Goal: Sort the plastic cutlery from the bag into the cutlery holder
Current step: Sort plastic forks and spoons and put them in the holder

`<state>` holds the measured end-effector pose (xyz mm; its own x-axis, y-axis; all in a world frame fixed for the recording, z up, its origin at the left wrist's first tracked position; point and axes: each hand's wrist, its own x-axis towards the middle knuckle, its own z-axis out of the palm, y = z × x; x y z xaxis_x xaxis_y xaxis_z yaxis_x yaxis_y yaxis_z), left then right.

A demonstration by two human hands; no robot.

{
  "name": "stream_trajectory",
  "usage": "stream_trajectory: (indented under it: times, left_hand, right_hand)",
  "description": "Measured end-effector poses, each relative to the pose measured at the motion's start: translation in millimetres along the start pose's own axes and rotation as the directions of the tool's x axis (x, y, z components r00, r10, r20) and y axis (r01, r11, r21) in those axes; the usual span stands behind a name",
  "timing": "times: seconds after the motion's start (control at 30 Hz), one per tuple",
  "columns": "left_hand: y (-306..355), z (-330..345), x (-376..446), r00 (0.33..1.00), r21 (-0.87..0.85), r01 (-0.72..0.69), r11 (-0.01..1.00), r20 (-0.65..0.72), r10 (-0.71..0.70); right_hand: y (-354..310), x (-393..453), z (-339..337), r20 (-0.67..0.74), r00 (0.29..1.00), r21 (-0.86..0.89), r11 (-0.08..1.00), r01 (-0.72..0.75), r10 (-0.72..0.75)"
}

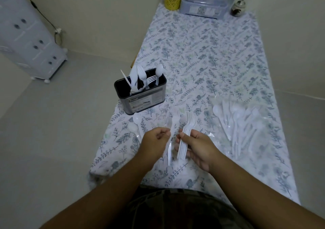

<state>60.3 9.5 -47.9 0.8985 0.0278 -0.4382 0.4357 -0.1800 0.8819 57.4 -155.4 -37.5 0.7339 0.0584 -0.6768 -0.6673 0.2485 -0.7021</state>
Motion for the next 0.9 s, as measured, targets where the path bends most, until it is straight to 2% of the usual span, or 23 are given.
stream_trajectory:
  times: [0.07,0.13,0.2,0.33,0.53,0.73,0.9]
  left_hand:
    - [-3,8,-13,0.998,-0.110,0.007,0.994,0.067,0.000]
    - [-3,16,-21,0.997,-0.133,-0.009,0.991,0.074,0.019]
    - [-3,22,-24,0.998,-0.078,-0.052,0.996,0.036,0.055]
    - [1,31,-31,0.981,0.219,-0.187,0.958,-0.012,0.195]
    - [1,46,-36,0.978,0.249,-0.146,0.957,-0.111,0.178]
    - [8,42,-38,0.972,0.187,-0.124,0.975,-0.175,0.157]
    - [9,26,-28,0.966,0.106,-0.147,0.983,-0.199,0.166]
  right_hand:
    - [-3,2,-4,0.038,0.999,-0.009,1.000,0.009,-0.009]
    - [-4,3,-7,0.067,0.998,-0.057,0.998,0.013,-0.009]
    - [-3,3,-10,0.081,0.997,-0.106,0.994,0.017,-0.008]
    - [0,2,-19,0.152,0.986,-0.194,0.977,0.093,-0.063]
    - [-2,0,-19,0.194,0.965,-0.448,0.859,0.247,-0.176]
    - [-2,1,-14,0.234,0.952,-0.483,0.826,0.291,-0.198]
    - [-10,5,-9,0.210,0.942,-0.389,0.861,0.326,-0.262]
